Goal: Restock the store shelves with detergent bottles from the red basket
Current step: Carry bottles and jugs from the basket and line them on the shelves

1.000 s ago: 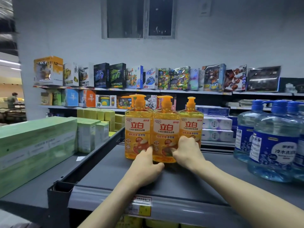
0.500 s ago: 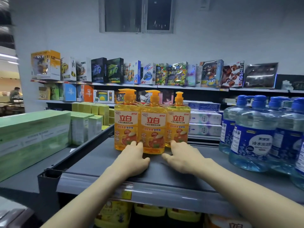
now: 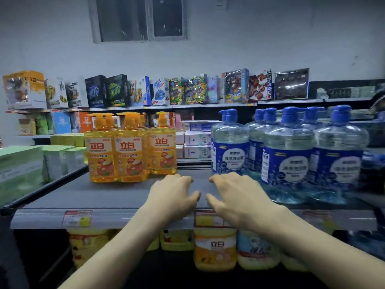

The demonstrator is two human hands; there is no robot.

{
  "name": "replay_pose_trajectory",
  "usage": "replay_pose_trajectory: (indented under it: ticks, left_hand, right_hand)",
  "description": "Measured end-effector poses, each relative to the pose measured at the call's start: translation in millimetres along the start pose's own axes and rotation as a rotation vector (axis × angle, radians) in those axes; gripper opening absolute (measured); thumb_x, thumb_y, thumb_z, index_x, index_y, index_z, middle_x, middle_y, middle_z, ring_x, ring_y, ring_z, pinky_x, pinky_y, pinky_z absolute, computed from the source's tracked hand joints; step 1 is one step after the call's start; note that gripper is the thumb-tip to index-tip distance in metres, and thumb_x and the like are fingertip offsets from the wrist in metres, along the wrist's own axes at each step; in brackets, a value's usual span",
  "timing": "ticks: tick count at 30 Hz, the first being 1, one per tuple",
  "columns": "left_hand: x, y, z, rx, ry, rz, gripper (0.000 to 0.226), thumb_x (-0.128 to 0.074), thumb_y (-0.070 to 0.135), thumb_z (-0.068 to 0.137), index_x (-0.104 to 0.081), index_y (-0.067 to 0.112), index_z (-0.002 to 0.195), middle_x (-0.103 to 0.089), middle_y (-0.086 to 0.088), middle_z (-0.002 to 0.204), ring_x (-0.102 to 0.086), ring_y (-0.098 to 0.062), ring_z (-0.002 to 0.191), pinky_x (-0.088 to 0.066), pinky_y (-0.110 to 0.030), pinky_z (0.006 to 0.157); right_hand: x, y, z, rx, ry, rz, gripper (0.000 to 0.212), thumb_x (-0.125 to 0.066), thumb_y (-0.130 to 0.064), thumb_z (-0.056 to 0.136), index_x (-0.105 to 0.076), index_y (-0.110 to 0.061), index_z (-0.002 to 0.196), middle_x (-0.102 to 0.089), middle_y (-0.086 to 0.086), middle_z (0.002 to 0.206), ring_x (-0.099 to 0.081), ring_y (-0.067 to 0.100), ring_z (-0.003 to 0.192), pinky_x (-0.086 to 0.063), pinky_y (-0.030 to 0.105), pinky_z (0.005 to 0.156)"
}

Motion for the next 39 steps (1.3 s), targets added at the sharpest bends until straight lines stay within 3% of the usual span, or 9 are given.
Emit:
replay_pose_trajectory:
  ticks: [5,8,11,14,19,25,34,39]
  left_hand:
    - [1.3,117.6,-23.7,-0.133,0.088,0.038,0.050,-0.048,0.057,0.101,-0.056,0.027,0.140,-0.064,0.000,0.130,-0.057,-0.024,0.124,-0.050,-0.041,0.094]
    - [-9.8,188.6,-37.6,-0.182,0.175,0.091,0.046,-0.045,0.054,0.102,-0.056,0.026,0.136,-0.064,0.001,0.128,-0.056,-0.025,0.122,-0.045,-0.041,0.095]
    - [-38.9,252.3,-52.0,-0.249,0.176,0.083,0.041,-0.046,0.052,0.099,-0.062,0.026,0.127,-0.067,0.000,0.118,-0.060,-0.028,0.116,-0.046,-0.041,0.090]
    - [-74.6,316.7,-62.8,-0.356,0.136,0.004,0.038,-0.046,0.053,0.094,-0.067,0.026,0.111,-0.070,0.001,0.103,-0.065,-0.028,0.104,-0.048,-0.040,0.081]
    - [-157.9,423.3,-74.0,-0.504,-0.095,-0.068,0.041,-0.044,0.051,0.101,-0.061,0.024,0.126,-0.067,0.000,0.117,-0.061,-0.028,0.117,-0.046,-0.040,0.091]
    - [-260.3,534.8,-95.1,-0.675,-0.378,-0.134,0.029,-0.049,0.047,0.101,-0.058,0.020,0.108,-0.067,-0.002,0.118,-0.062,-0.031,0.116,-0.047,-0.040,0.090]
    - [-383.7,679.6,-150.5,-0.974,-0.738,-0.112,0.041,-0.050,0.049,0.103,-0.059,0.023,0.133,-0.067,-0.006,0.130,-0.063,-0.030,0.122,-0.051,-0.043,0.095]
    - [-424.6,758.1,-192.2,-1.168,-0.824,-0.038,0.048,-0.051,0.048,0.102,-0.058,0.022,0.141,-0.065,-0.007,0.137,-0.060,-0.031,0.128,-0.051,-0.042,0.100]
  right_hand:
    - [9.6,86.6,-75.8,-0.081,0.066,-0.045,0.051,-0.042,-0.055,0.106,-0.050,-0.024,0.145,-0.062,0.000,0.138,-0.054,0.025,0.127,-0.045,0.042,0.104]
    - [3.8,143.6,-125.8,-0.157,0.055,-0.088,0.055,-0.038,-0.059,0.105,-0.050,-0.025,0.146,-0.062,-0.003,0.138,-0.055,0.022,0.130,-0.045,0.041,0.106]
    - [-5.8,204.4,-178.1,-0.289,0.033,-0.137,0.065,-0.031,-0.061,0.096,-0.056,-0.026,0.145,-0.067,-0.002,0.135,-0.060,0.022,0.127,-0.049,0.041,0.103]
    - [-26.2,263.3,-230.6,-0.437,-0.033,-0.177,0.059,-0.035,-0.059,0.102,-0.056,-0.024,0.145,-0.067,-0.002,0.135,-0.059,0.023,0.128,-0.048,0.043,0.105]
    - [-76.6,341.2,-316.4,-0.649,-0.188,-0.159,0.053,-0.035,-0.058,0.105,-0.052,-0.025,0.144,-0.063,-0.004,0.135,-0.056,0.022,0.129,-0.045,0.042,0.107]
    - [-130.1,411.0,-420.6,-0.908,-0.286,-0.126,0.051,-0.036,-0.056,0.102,-0.059,-0.025,0.135,-0.068,-0.003,0.129,-0.060,0.023,0.125,-0.046,0.042,0.105]
    - [-195.8,479.6,-560.1,-1.291,-0.450,-0.039,0.049,-0.043,-0.055,0.101,-0.058,-0.027,0.138,-0.067,-0.004,0.132,-0.059,0.022,0.126,-0.046,0.041,0.104]
    - [-210.3,497.0,-637.8,-1.506,-0.516,0.033,0.044,-0.044,-0.053,0.103,-0.057,-0.027,0.136,-0.066,-0.002,0.132,-0.058,0.024,0.127,-0.046,0.040,0.103]
Point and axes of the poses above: each hand's wrist, its own z-axis towards the middle knuckle, its own x-axis out of the back of the hand, y = z × x, the point moved 8 cm from there along z, towards the middle knuckle
